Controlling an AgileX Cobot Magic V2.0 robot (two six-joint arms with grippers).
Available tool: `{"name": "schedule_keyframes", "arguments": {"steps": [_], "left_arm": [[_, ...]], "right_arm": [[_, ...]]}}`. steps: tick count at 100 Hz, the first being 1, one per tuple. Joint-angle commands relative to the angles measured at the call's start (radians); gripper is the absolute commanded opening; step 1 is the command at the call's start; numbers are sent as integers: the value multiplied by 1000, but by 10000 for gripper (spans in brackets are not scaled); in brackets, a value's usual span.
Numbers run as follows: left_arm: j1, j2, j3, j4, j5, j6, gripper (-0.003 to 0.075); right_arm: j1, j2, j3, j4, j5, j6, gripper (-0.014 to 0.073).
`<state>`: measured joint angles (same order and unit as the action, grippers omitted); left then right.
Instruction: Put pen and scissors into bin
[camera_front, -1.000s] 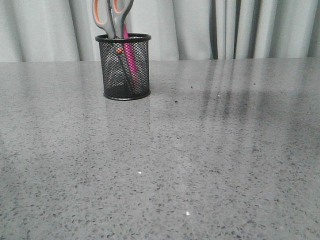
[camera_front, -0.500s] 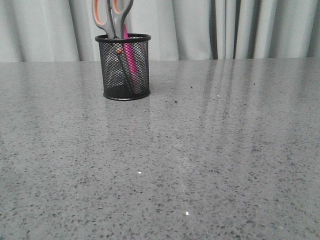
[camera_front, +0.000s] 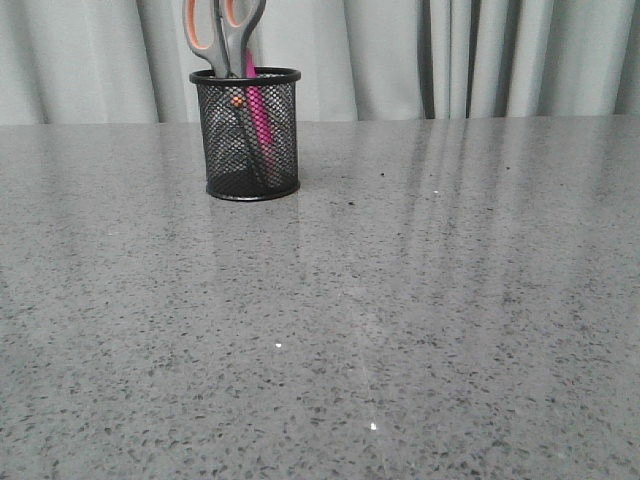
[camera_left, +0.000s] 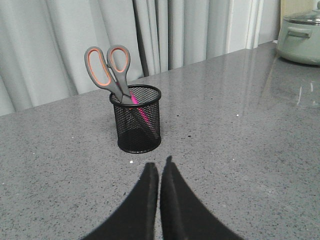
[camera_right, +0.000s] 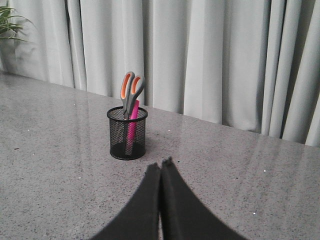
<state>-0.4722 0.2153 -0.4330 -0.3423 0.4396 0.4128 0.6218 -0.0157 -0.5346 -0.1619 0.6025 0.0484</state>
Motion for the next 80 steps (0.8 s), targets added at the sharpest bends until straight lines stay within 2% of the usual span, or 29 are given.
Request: {"name": "schedule_keyframes", "arguments": {"steps": [1,47,58,80], "left_arm": [[3,12,-25,-20,-72,-6,-19],[13,12,7,-17,-90,-2,-19],[53,-2,65,69,-154,35,-19],[188,-130,311,74,-403,25,-19]], "right_arm": [[-1,-4,-20,-4,-69,-3,-69],[-1,-4,-20,-4,-69,-3,-69],[-1,-4,-20,-4,-69,-3,-69],[-1,-4,-20,-4,-69,-3,-69]]}}
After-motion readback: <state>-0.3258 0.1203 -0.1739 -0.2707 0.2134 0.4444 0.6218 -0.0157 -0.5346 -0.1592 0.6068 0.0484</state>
